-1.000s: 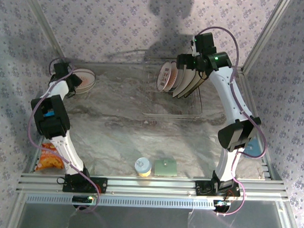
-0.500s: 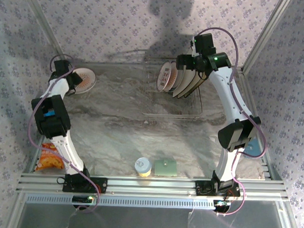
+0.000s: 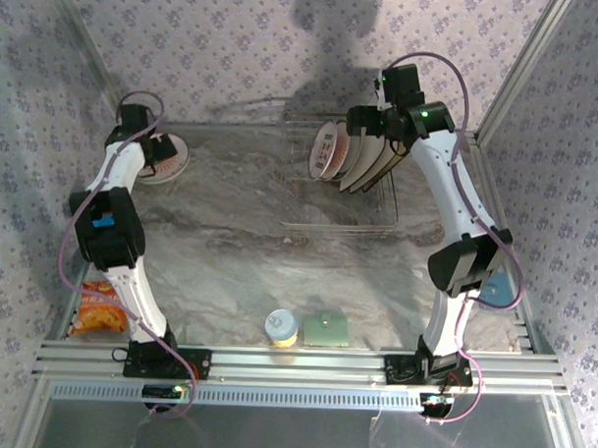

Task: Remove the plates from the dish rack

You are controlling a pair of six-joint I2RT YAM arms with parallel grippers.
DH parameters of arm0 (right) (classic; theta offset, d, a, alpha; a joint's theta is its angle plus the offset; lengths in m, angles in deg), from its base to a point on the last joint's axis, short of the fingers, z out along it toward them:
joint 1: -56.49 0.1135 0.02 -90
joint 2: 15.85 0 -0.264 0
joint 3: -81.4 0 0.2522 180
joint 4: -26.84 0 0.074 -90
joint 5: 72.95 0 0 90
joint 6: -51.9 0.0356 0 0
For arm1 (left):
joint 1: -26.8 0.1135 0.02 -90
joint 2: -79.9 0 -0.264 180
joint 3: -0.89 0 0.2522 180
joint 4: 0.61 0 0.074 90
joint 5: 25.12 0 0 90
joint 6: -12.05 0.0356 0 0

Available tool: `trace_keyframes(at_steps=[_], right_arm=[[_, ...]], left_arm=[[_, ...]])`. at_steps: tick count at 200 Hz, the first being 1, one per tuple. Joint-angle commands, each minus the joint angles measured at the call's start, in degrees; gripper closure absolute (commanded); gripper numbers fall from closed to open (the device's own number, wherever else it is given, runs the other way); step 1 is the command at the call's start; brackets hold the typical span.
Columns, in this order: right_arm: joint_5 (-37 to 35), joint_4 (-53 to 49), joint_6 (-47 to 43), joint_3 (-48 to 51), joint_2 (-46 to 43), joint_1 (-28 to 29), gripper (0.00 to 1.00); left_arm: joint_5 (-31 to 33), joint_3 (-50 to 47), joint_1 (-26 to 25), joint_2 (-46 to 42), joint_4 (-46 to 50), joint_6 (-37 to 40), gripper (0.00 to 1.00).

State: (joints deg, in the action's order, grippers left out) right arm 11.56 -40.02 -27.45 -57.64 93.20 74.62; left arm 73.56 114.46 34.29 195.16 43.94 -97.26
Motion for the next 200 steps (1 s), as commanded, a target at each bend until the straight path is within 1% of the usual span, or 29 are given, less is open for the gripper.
trace_keyframes(at_steps=[1, 37, 61, 88, 135, 200], right_arm=[[-2.4, -2.7, 0.0, -5.3, 3.4, 1.9, 0.00], [-6.0, -6.6, -0.2, -15.1, 11.3, 5.7, 0.00], [-8.0, -8.5, 0.5, -20.4, 17.1, 6.9, 0.00], [-9.4, -7.8, 1.7, -22.5, 21.1, 8.3, 0.01], [-13.4, -5.9, 3.5, -23.3, 26.0, 9.6, 0.13], [-13.4, -2.6, 5.1, -24.0, 30.8, 10.4, 0.26]], left_arm=[[1.8, 7.1, -3.9, -5.0, 12.3, 8.8, 0.01], [3.1, 11.3, -9.6, -9.1, 20.6, 12.6, 0.01], [3.2, 15.2, -12.5, -10.1, 25.6, 13.3, 0.01], [1.9, 15.7, -13.9, -10.9, 25.8, 13.0, 0.01], [1.3, 15.2, -15.0, -10.7, 25.2, 12.7, 0.01], [1.1, 13.8, -15.4, -11.2, 24.4, 13.1, 0.01]])
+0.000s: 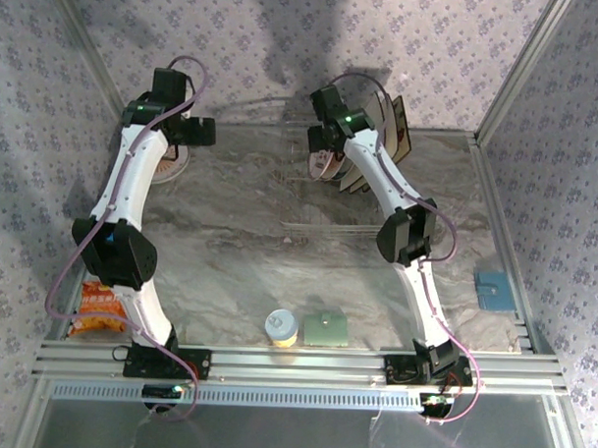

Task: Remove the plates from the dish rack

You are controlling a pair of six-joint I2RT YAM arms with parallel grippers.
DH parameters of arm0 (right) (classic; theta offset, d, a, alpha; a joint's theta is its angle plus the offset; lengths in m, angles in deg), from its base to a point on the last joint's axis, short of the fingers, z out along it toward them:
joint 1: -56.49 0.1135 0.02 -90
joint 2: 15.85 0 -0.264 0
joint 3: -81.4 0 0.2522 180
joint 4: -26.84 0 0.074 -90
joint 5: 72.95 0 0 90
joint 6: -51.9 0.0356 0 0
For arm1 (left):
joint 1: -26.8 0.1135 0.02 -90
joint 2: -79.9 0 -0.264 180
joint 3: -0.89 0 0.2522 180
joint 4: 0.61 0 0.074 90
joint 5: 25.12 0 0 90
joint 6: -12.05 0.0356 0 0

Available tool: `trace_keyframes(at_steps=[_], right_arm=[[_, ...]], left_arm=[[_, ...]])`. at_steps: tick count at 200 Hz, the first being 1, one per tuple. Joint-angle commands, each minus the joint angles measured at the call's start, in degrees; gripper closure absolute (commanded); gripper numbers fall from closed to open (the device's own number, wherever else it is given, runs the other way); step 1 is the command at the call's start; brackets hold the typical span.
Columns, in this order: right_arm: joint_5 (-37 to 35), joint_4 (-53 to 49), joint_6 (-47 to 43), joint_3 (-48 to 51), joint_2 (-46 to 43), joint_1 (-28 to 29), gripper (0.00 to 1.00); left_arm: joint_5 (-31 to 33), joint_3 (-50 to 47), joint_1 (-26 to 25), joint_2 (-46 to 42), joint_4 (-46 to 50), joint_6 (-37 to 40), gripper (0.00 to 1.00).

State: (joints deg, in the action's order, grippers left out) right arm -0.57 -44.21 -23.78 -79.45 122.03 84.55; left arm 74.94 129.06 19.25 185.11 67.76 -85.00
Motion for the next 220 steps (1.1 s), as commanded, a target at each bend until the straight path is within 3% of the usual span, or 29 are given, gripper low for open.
trace_keyframes(at_steps=[1, 46, 61, 100, 116, 156, 220], right_arm=[[-1.3, 1.7, 1.4, -2.2, 2.0, 0.5, 0.27], [-0.9, 3.1, 1.4, -5.2, 4.8, 0.7, 0.36], [-0.7, 3.3, 1.4, -6.0, 5.8, 0.6, 0.44], [-0.6, 4.2, 2.0, -6.6, 7.0, 0.4, 0.48], [-0.5, 4.6, 2.2, -6.9, 7.5, 0.3, 0.60], [-0.7, 4.8, 3.2, -7.3, 8.2, 0.2, 0.62], [-0.9, 4.8, 3.9, -7.4, 7.6, 0.3, 0.75]], left_arm=[[-0.3, -0.7, -0.4, -1.1, 0.6, 0.9, 0.01], [-0.5, -1.9, -0.4, -1.6, -0.6, 1.3, 0.01], [-0.6, -1.9, -0.4, -1.7, -0.9, 1.5, 0.01], [-0.4, -2.3, -0.4, -1.8, -1.3, 1.7, 0.01], [-0.6, -2.4, -0.4, -1.8, -1.5, 1.7, 0.01], [-0.7, -2.3, -0.4, -1.8, -1.7, 1.7, 0.01], [-0.7, -2.3, -0.4, -2.1, -1.9, 1.7, 0.01]])
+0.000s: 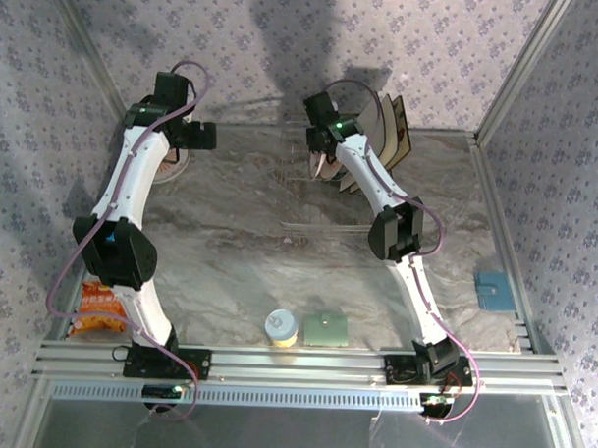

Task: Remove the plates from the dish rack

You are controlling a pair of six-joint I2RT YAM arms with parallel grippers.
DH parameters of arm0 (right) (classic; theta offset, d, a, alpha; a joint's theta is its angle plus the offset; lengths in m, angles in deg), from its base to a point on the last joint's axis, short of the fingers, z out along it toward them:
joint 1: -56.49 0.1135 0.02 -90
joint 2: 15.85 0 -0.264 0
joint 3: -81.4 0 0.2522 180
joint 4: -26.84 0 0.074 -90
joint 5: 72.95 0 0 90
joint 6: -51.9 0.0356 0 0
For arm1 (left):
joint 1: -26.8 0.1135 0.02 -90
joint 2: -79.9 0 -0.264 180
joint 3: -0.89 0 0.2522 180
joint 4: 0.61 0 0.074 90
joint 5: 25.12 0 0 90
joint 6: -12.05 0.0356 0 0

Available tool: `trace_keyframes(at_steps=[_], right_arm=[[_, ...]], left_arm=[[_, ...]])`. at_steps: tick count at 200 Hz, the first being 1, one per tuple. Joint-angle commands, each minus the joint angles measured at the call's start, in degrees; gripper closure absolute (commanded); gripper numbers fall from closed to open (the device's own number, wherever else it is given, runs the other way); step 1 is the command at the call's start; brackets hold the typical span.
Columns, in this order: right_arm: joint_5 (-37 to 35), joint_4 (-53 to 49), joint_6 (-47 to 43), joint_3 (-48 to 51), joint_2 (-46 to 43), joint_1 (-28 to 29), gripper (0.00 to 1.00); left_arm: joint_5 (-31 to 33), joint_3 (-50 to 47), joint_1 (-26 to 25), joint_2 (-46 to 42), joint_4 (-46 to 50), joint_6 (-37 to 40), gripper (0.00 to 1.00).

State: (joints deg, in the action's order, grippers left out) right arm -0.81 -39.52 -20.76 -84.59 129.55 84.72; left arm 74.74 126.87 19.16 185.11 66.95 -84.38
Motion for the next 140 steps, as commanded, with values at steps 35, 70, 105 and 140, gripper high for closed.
trace_keyframes(at_steps=[35, 70, 105, 140], right_arm=[[-0.6, 0.2, 0.9, -2.3, 0.0, 0.2, 0.85], [-0.6, 0.0, 1.4, -2.3, -0.2, 0.3, 0.87], [-1.1, 0.0, 1.5, -2.3, -1.3, 0.5, 0.97], [-1.9, -0.3, 1.0, -2.2, -3.5, 0.5, 1.00]], left_arm=[[-0.5, -1.8, -0.3, -2.3, -1.2, 1.2, 0.01], [-0.6, -1.9, -0.3, -2.5, -1.2, 1.3, 0.01], [-0.5, -1.9, -0.3, -2.7, -1.4, 1.4, 0.01], [-0.3, -1.6, -0.3, -2.5, -1.2, 1.5, 0.01]])
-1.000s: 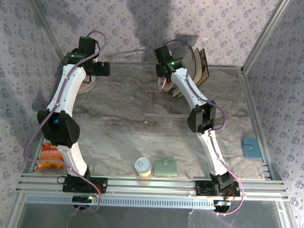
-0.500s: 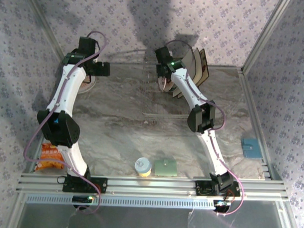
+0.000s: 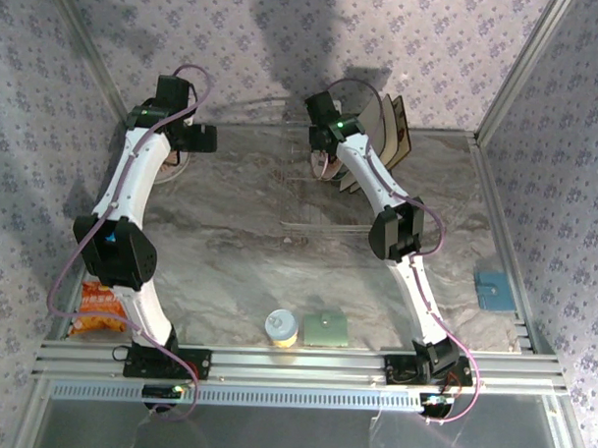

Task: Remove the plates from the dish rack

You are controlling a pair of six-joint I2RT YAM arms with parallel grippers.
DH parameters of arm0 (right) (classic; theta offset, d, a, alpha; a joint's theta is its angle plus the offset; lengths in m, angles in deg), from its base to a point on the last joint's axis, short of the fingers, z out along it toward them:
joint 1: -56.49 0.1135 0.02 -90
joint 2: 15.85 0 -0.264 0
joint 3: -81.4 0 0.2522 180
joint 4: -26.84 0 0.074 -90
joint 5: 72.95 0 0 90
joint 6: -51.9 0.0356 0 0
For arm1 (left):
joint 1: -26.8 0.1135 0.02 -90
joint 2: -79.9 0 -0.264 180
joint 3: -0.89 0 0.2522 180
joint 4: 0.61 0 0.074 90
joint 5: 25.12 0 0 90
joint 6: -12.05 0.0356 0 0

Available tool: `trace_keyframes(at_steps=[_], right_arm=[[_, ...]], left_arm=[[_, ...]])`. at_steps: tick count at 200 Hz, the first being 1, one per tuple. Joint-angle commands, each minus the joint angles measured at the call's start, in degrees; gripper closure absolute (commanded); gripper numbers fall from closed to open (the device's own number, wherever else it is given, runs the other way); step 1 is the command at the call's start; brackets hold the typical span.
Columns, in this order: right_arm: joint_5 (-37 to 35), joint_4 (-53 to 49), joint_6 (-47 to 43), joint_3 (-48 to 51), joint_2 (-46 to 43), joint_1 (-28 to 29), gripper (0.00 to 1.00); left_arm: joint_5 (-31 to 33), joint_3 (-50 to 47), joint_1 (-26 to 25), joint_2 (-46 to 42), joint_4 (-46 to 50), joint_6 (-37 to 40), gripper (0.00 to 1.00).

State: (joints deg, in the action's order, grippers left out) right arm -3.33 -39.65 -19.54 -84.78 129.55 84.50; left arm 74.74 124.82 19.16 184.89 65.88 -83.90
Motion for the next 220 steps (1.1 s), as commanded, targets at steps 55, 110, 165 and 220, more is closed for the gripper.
trace_keyframes(at_steps=[55, 110, 165, 220], right_arm=[[-1.3, -1.8, -1.6, -2.1, -8.0, 0.8, 1.00], [-3.6, -3.3, -3.8, -2.1, -13.3, 1.3, 1.00], [-4.4, -3.3, -5.5, -0.3, -18.7, 2.5, 1.00], [-2.6, -3.0, -5.4, 1.2, -20.0, 2.5, 1.00]], left_arm=[[-0.5, 0.6, -0.4, -2.4, 0.0, 0.9, 0.01], [-0.6, 0.9, -0.3, -2.9, 0.4, 0.9, 0.01], [-0.5, 1.3, -0.3, -2.7, 0.4, 1.0, 0.01], [-0.5, 1.2, -0.4, -2.3, 0.4, 0.9, 0.01]])
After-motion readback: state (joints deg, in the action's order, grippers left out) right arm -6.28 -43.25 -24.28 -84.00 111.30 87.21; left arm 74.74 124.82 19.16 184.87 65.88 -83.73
